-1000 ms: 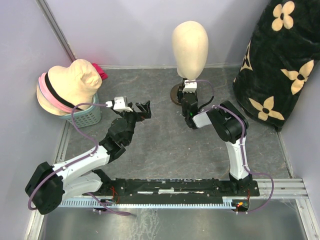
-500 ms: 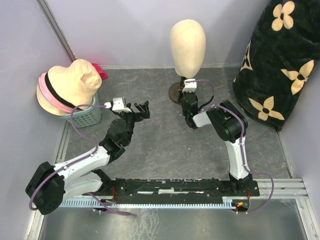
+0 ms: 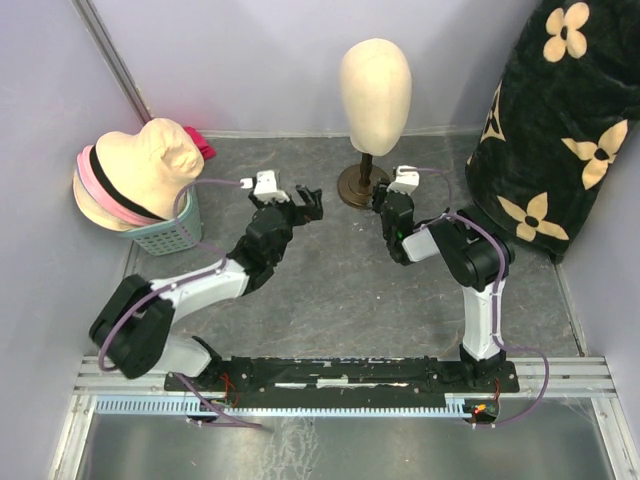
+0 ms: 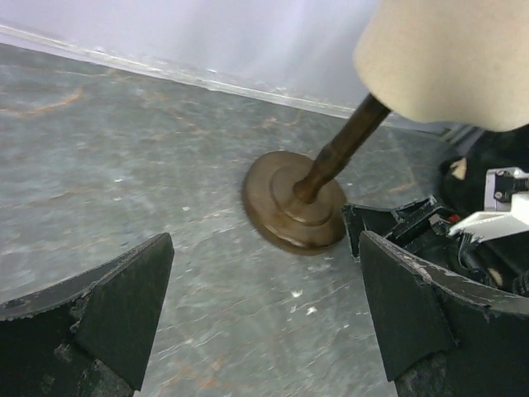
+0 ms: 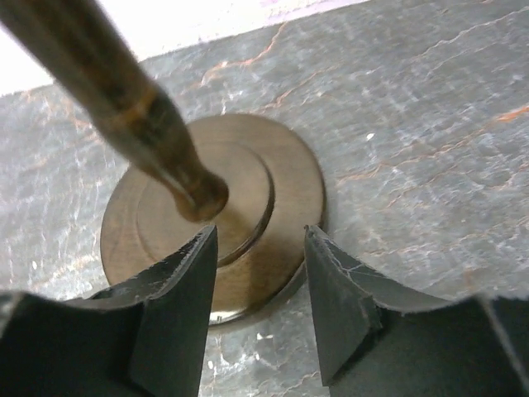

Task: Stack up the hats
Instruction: Move the hat stand to the center of the board.

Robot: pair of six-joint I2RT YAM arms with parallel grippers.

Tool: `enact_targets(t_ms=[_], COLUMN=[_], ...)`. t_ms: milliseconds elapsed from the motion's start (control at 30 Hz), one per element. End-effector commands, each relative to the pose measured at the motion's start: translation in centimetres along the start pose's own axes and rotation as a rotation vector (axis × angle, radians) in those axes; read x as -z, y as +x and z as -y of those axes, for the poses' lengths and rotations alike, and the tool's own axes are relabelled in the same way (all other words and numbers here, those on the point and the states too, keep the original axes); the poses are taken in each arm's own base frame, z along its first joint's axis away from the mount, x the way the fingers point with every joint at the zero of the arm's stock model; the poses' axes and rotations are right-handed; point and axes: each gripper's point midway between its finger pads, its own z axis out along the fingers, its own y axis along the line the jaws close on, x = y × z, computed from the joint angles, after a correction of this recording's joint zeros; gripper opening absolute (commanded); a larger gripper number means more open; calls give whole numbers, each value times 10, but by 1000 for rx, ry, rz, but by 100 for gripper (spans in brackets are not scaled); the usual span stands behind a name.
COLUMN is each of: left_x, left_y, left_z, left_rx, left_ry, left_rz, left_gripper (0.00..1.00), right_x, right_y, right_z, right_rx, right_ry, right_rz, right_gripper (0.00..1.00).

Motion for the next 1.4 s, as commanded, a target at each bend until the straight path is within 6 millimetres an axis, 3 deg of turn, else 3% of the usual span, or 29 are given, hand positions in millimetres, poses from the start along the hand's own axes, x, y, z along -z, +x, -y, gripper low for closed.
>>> enact_targets(t_ms=[0,100,367,633,867,1067,1367], left_x=[-35,-63,-132,-184,-206,-226,-214], left_y=[-18,-7,37,48,58,79,100], left_z=[46,47,20,51,67,89,107], left_rx=[151,250,748,1007,1116,1173,1161], left_ry=[109,85,80,247,320,394,420], left_rz=[13,-40,-175,-237,-276,-367,-484], left_gripper=[99,100,81,66,62,62,62], right_x=[0,-7,-42,-73,-89,-95,-83], right_y=[-52,-64,-98,-110,-102,-90,-78], right_z=[-1,5,-7,-20,-32,-45,-54], right_rx=[-204,-309,-535,-717,-839,-920,-922], right_ry=[-17,-22,-93,-159,-200,-247,-264], right_rz=[71,50,10,-28,-82,-136,-195], right_gripper=[56,56,51,48,48,47,46])
